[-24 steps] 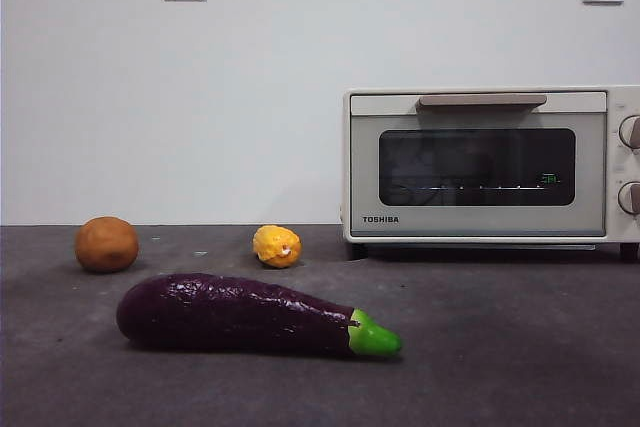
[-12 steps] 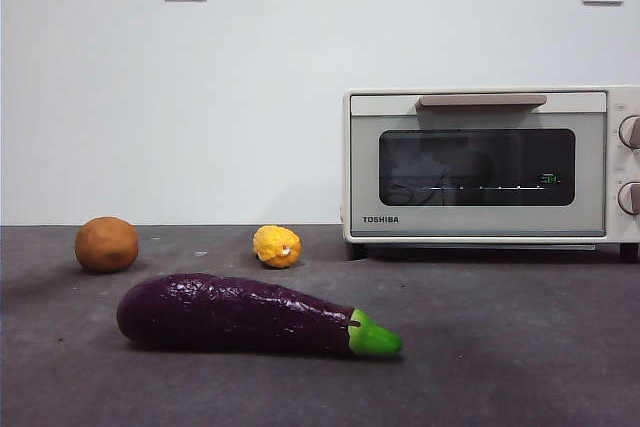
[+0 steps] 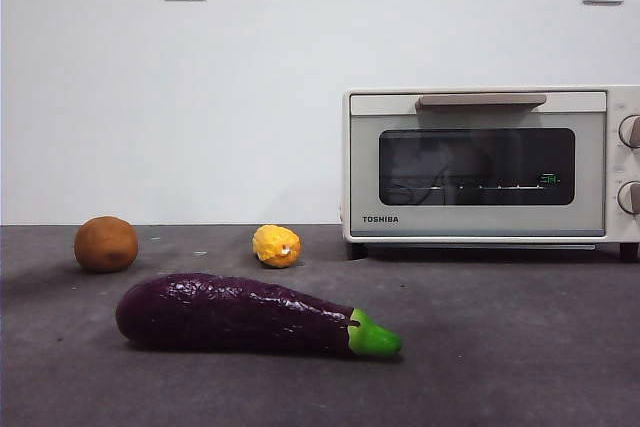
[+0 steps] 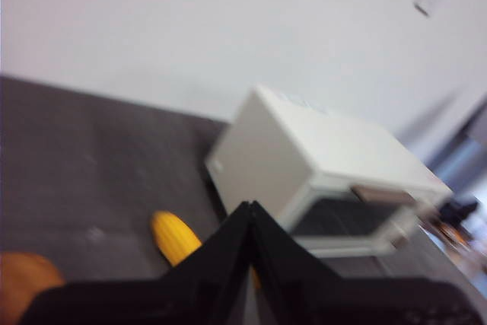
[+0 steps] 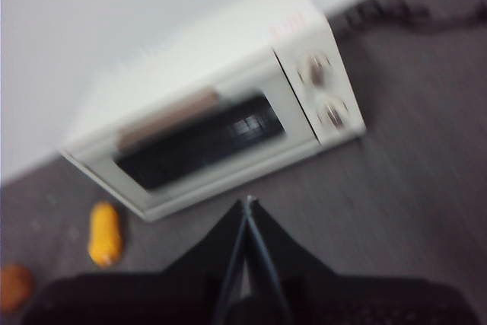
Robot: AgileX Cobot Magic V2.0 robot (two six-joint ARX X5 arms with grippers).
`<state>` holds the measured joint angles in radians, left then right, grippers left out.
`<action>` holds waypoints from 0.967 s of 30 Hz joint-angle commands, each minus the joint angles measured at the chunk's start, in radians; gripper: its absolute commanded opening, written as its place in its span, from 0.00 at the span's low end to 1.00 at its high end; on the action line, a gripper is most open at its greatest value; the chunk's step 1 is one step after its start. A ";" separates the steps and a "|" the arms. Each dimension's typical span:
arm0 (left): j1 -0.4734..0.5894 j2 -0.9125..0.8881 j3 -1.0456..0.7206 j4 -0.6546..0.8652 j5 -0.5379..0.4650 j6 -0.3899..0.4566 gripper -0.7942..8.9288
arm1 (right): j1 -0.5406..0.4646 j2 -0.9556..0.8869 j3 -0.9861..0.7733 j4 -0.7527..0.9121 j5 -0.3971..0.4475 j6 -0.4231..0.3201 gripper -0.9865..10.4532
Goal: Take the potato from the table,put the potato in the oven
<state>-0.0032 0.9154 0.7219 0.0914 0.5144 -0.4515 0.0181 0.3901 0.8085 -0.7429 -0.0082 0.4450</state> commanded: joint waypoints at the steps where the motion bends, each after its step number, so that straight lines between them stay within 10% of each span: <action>1: -0.038 0.105 0.062 0.013 0.041 -0.017 0.08 | 0.001 0.045 0.031 -0.041 -0.003 -0.013 0.09; 29: -0.458 0.945 1.088 -0.414 0.172 0.252 0.08 | 0.001 0.276 0.312 -0.152 -0.003 -0.265 0.09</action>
<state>-0.4557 1.8362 1.7817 -0.3210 0.6724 -0.2268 0.0181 0.6659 1.1126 -0.8986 -0.0082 0.1902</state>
